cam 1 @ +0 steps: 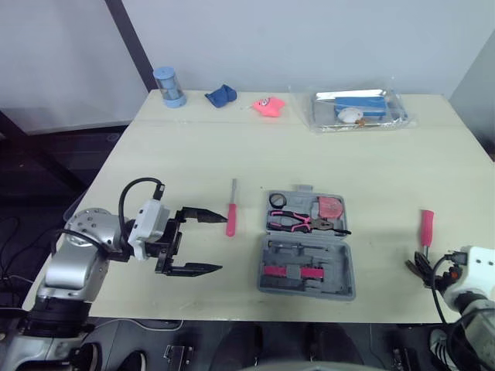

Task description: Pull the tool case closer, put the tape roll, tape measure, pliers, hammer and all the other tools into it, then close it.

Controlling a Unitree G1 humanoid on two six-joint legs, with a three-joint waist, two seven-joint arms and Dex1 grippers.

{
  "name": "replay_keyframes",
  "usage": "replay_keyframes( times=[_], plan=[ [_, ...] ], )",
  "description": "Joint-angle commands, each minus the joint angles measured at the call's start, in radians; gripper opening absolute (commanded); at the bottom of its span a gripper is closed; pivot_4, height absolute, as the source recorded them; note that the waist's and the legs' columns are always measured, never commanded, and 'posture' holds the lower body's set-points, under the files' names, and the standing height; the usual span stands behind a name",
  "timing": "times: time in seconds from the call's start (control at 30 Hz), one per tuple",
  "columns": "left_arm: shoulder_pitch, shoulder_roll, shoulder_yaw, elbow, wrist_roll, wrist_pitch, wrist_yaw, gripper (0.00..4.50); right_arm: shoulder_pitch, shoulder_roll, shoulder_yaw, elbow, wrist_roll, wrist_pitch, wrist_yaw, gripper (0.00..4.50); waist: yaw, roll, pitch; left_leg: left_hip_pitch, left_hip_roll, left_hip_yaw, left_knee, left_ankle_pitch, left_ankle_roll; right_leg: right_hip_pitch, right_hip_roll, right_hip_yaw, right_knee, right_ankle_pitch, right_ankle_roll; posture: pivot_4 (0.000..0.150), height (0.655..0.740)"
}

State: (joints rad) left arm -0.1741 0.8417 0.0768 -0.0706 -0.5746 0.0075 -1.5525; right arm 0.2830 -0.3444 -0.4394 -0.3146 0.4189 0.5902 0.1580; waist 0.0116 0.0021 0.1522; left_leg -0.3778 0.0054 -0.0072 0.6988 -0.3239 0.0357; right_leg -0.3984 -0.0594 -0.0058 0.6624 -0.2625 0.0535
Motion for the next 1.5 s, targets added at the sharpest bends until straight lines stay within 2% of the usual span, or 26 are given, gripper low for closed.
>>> replay_keyframes(
  times=[0.03, 0.23, 0.3, 0.37, 0.4, 0.43, 0.47, 0.57, 0.6, 0.63, 0.67, 1.07, 1.27, 1.4, 1.5],
  plan=[
    [-0.007, 0.019, 0.014, -0.045, -0.026, 0.003, -0.039, 4.5, -0.01, 0.009, -0.016, -0.003, -0.002, 0.043, -0.033, 4.45, 0.0, 0.0, 0.0, 0.0, 0.0, 0.0, 0.0, 0.0, 0.0, 0.0, 0.0, 0.0, 0.0, 0.0, 0.0, 0.15, 0.74],
    [-0.007, 0.016, 0.016, -0.054, -0.028, 0.009, -0.029, 4.5, -0.037, 0.032, -0.021, -0.003, 0.018, 0.123, -0.071, 4.45, -0.003, 0.0, 0.0, 0.0, 0.0, 0.0, 0.0, 0.0, 0.0, 0.0, 0.001, 0.001, 0.0, 0.0, 0.0, 0.15, 0.74],
    [-0.008, 0.015, 0.016, -0.054, -0.027, 0.008, -0.027, 4.5, -0.044, 0.029, -0.015, -0.004, 0.018, 0.146, -0.069, 4.06, -0.006, 0.0, 0.0, 0.0, 0.001, 0.0, 0.0, 0.0, 0.0, 0.0, 0.001, 0.001, 0.0, 0.0, 0.0, 0.15, 0.74],
    [-0.008, 0.014, 0.016, -0.055, -0.027, 0.008, -0.026, 4.5, -0.048, 0.034, -0.015, -0.006, 0.018, 0.165, -0.075, 3.31, -0.007, 0.0, 0.0, 0.0, 0.001, 0.0, 0.0, 0.0, 0.0, 0.0, 0.002, 0.001, 0.0, 0.0, 0.0, 0.15, 0.74],
    [-0.01, 0.013, 0.016, -0.054, -0.027, 0.008, -0.025, 4.5, -0.049, 0.03, -0.013, -0.007, 0.016, 0.183, -0.078, 2.75, -0.006, 0.0, 0.0, 0.0, 0.001, 0.0, 0.0, 0.0, 0.0, 0.0, 0.002, 0.001, 0.0, 0.0, 0.0, 0.15, 0.74],
    [-0.011, 0.012, 0.016, -0.053, -0.026, 0.007, -0.024, 4.5, -0.05, 0.028, -0.011, -0.008, 0.014, 0.199, -0.082, 2.42, -0.006, 0.0, 0.0, 0.0, 0.001, 0.0, 0.0, 0.0, 0.0, 0.0, 0.002, 0.001, 0.0, 0.0, 0.0, 0.15, 0.74],
    [-0.012, 0.012, 0.015, -0.052, -0.026, 0.007, -0.024, 4.5, -0.049, 0.025, -0.008, -0.008, 0.011, 0.212, -0.084, 2.28, -0.006, 0.0, 0.0, 0.0, 0.001, 0.0, 0.0, 0.0, 0.0, 0.0, 0.002, 0.001, 0.0, 0.0, 0.0, 0.15, 0.74],
    [-0.015, 0.011, 0.015, -0.05, -0.026, 0.007, -0.023, 4.5, -0.052, 0.021, -0.007, -0.011, 0.01, 0.239, -0.082, 1.05, -0.001, 0.0, 0.0, 0.0, 0.001, 0.0, 0.0, 0.0, 0.0, 0.0, 0.002, 0.001, 0.0, 0.0, 0.0, 0.15, 0.74],
    [-0.015, 0.01, 0.016, -0.05, -0.025, 0.007, -0.022, 4.5, -0.054, 0.023, -0.01, -0.012, 0.01, 0.245, -0.085, 0.82, 0.001, -0.001, 0.0, 0.0, 0.001, 0.0, 0.0, 0.0, 0.0, 0.0, 0.002, 0.001, 0.0, 0.0, 0.0, 0.15, 0.74],
    [-0.015, 0.01, 0.016, -0.049, -0.025, 0.006, -0.021, 4.5, -0.056, 0.026, -0.013, -0.012, 0.011, 0.251, -0.089, 0.25, 0.001, -0.001, -0.001, 0.0, 0.001, 0.0, 0.0, 0.0, 0.0, 0.0, 0.002, 0.001, 0.0, 0.0, 0.0, 0.15, 0.74],
    [-0.016, 0.009, 0.016, -0.049, -0.024, 0.006, -0.021, 4.5, -0.059, 0.028, -0.014, -0.013, 0.01, 0.255, -0.091, 0.02, 0.0, -0.003, -0.002, 0.0, 0.001, 0.0, 0.0, 0.0, 0.0, 0.0, 0.002, 0.001, -0.001, 0.0, 0.0, 0.15, 0.74],
    [-0.021, 0.003, 0.014, -0.04, -0.025, 0.004, -0.02, 4.5, -0.077, 0.034, -0.02, -0.016, 0.003, 0.266, -0.09, 0.02, -0.001, -0.004, -0.002, 0.0, 0.001, 0.0, 0.0, 0.0, 0.0, 0.0, 0.002, 0.001, 0.0, 0.0, 0.0, 0.15, 0.74],
    [-0.017, -0.001, 0.017, -0.034, -0.026, 0.002, -0.02, 4.5, -0.076, -0.027, -0.016, -0.053, -0.002, 0.182, -0.003, 0.02, -0.001, -0.002, -0.001, 0.0, 0.0, 0.0, 0.0, 0.0, 0.0, 0.0, 0.002, 0.001, 0.0, 0.0, 0.0, 0.15, 0.74],
    [-0.013, 0.004, 0.026, -0.024, -0.029, 0.001, -0.026, 4.5, -0.008, -0.262, 0.065, -0.146, -0.037, 0.098, 0.251, 0.02, -0.002, 0.009, 0.005, 0.0, 0.0, 0.001, 0.001, 0.0, 0.0, -0.001, 0.002, 0.002, 0.0, 0.0, 0.0, 0.15, 0.74],
    [-0.013, 0.006, 0.027, -0.013, -0.026, -0.003, -0.032, 4.5, 0.005, -0.433, 0.121, -0.215, -0.015, 0.084, 0.424, 0.02, -0.011, 0.007, 0.005, -0.001, 0.0, 0.002, 0.001, 0.0, 0.001, -0.003, 0.003, 0.003, 0.0, 0.0, 0.0, 0.15, 0.74]
  ],
)
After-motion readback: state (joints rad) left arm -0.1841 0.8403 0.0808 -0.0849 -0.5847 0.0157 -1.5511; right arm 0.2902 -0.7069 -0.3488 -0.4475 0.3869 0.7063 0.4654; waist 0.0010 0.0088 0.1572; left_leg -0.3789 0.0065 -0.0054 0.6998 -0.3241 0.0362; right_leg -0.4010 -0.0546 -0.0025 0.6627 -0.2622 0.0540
